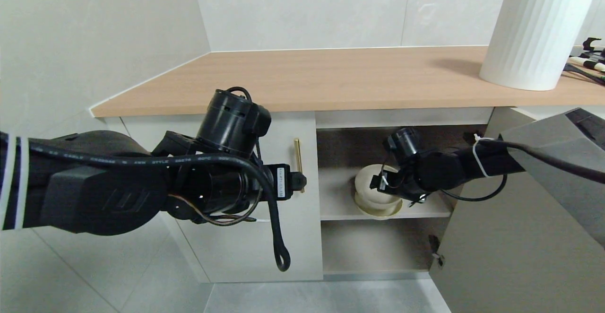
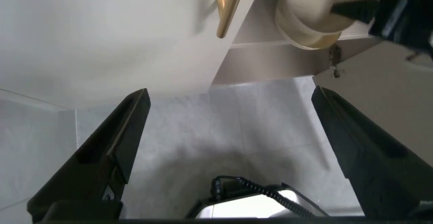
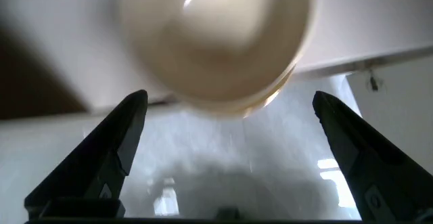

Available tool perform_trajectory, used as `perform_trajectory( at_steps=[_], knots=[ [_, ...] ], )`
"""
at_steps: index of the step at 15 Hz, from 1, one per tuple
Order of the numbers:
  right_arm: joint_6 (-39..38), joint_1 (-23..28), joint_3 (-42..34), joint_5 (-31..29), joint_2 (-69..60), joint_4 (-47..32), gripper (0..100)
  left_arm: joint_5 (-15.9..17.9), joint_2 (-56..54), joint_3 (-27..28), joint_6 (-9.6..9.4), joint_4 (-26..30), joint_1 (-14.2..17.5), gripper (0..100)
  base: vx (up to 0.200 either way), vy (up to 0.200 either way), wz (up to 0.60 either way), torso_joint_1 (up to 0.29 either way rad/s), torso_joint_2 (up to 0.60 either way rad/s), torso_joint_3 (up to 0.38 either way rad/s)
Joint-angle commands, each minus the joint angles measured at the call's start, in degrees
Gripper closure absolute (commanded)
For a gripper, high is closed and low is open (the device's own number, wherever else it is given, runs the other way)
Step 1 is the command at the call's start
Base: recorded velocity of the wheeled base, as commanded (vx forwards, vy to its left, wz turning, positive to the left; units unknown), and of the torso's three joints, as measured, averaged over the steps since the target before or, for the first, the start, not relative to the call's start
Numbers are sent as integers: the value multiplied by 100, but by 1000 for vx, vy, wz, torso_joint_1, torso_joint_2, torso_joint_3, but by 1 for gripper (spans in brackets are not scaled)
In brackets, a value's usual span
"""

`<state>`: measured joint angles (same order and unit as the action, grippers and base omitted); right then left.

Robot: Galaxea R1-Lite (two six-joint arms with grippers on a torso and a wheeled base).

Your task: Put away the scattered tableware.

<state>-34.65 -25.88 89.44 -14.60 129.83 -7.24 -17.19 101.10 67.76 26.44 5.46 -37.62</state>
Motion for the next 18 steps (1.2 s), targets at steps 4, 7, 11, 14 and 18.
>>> perform_trajectory(
  at_steps=[4, 7, 11, 14, 18],
  knots=[
    [28, -119, -41, 89, -151, -260, 0, -4, -2, 1, 1, -1, 0, 0, 0, 0, 0, 0, 0, 0],
    [274, -330, -23, 511, -98, -849, 0, -4, -2, 1, 1, -1, 0, 0, 0, 0, 0, 0, 0, 0],
    [380, -330, 91, 502, 368, -849, 0, -13, -11, 1, 1, -1, 0, 0, 0, 0, 0, 0, 0, 0],
    [467, -312, 434, 406, 913, -849, 0, -13, -11, 1, 1, -1, 0, 0, 0, 0, 0, 0, 0, 0],
    [459, -198, 882, 107, 1290, -849, 0, -48, -11, 1, 1, -1, 0, 0, 0, 0, 0, 0, 0, 0]
  ],
)
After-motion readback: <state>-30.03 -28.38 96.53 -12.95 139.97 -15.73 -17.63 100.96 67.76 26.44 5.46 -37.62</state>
